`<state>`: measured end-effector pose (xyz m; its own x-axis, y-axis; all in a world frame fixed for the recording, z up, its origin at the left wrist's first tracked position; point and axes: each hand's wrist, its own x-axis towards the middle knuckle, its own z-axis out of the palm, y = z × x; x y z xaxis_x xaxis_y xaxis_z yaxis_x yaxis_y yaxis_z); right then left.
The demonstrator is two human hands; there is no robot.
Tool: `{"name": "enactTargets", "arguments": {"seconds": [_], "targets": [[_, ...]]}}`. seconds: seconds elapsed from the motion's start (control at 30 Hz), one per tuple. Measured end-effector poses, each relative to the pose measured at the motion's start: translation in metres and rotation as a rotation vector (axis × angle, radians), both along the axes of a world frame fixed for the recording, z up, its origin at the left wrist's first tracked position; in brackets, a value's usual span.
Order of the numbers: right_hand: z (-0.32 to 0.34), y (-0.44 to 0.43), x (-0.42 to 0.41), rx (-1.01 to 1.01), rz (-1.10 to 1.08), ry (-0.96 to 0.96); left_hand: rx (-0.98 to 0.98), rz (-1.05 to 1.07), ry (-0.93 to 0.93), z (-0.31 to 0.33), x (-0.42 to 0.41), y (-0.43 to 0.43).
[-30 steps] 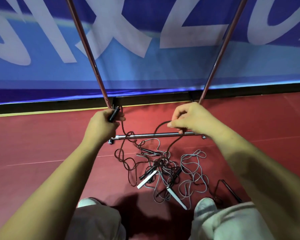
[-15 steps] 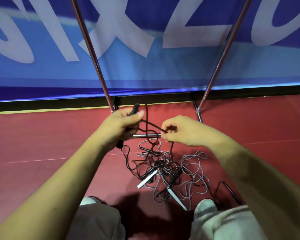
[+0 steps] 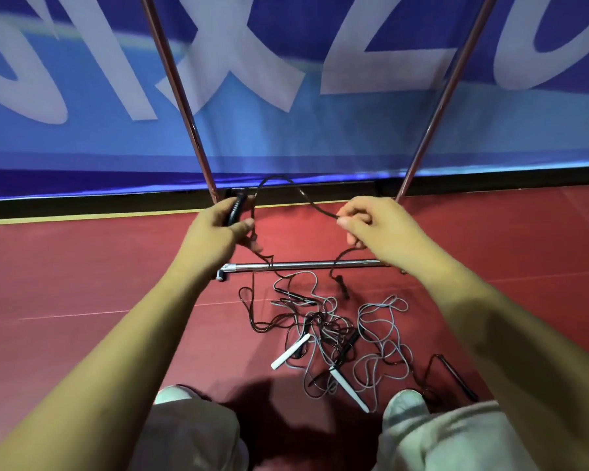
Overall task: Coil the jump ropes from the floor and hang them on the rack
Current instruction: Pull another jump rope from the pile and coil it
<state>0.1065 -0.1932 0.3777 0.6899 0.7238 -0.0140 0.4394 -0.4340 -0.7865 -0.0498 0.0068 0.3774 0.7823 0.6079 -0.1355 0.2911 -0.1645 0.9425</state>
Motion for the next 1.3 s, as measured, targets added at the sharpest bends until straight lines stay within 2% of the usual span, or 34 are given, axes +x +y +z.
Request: {"name": "enactTargets", "arguments": {"seconds": [0.1,0.23,0.33,0.43,0.5,0.67,0.77,0.83,0.9,0.97,1.0,1.07,1.17,1.23,1.3], "targets": [[0.005,0.002,-0.005,-0.043,0.074,-0.009,0.085,-0.011,0.024,-0.006,0.004,-0.004],[-0.001,0.005,-0.013,-0.105,0.162,0.027,0.092,-0.041,0.016,-0.010,0.004,-0.004],[0.000,0.006,-0.021,-0.133,0.203,0.050,0.013,-0.232,0.029,-0.006,0.003,-0.014],[0.006,0.009,-0.025,-0.030,0.202,0.100,0.007,-0.485,0.129,-0.005,0.003,-0.030],[0.011,0.009,-0.025,0.032,0.198,0.093,0.022,-0.535,0.152,-0.006,0.002,-0.038],[-0.001,0.004,-0.017,0.018,0.260,0.229,-0.193,-0.347,0.003,0.000,0.006,-0.031],[-0.018,0.004,-0.014,-0.046,0.280,0.237,-0.311,-0.292,-0.081,0.000,0.008,-0.027],[-0.028,0.004,-0.010,-0.148,0.271,0.186,-0.481,-0.257,-0.212,0.002,0.009,-0.022],[-0.039,-0.001,-0.005,-0.339,0.315,0.102,-0.652,-0.178,-0.343,0.005,0.009,-0.012],[-0.047,-0.004,0.000,-0.443,0.334,0.049,-0.708,-0.104,-0.388,0.009,0.010,0.001],[-0.050,-0.005,0.003,-0.408,0.298,0.054,-0.653,-0.089,-0.359,0.009,0.009,0.006],[-0.049,-0.001,0.003,-0.167,0.183,0.172,-0.433,-0.128,-0.227,0.007,0.008,0.009],[-0.036,0.013,-0.008,0.122,0.188,0.371,-0.291,-0.354,-0.057,0.006,0.006,-0.004],[-0.029,0.020,-0.017,0.146,0.242,0.347,-0.286,-0.524,-0.013,0.006,0.006,-0.014],[-0.021,0.022,-0.025,0.086,0.255,0.283,-0.302,-0.541,-0.032,0.004,0.005,-0.016]]}}
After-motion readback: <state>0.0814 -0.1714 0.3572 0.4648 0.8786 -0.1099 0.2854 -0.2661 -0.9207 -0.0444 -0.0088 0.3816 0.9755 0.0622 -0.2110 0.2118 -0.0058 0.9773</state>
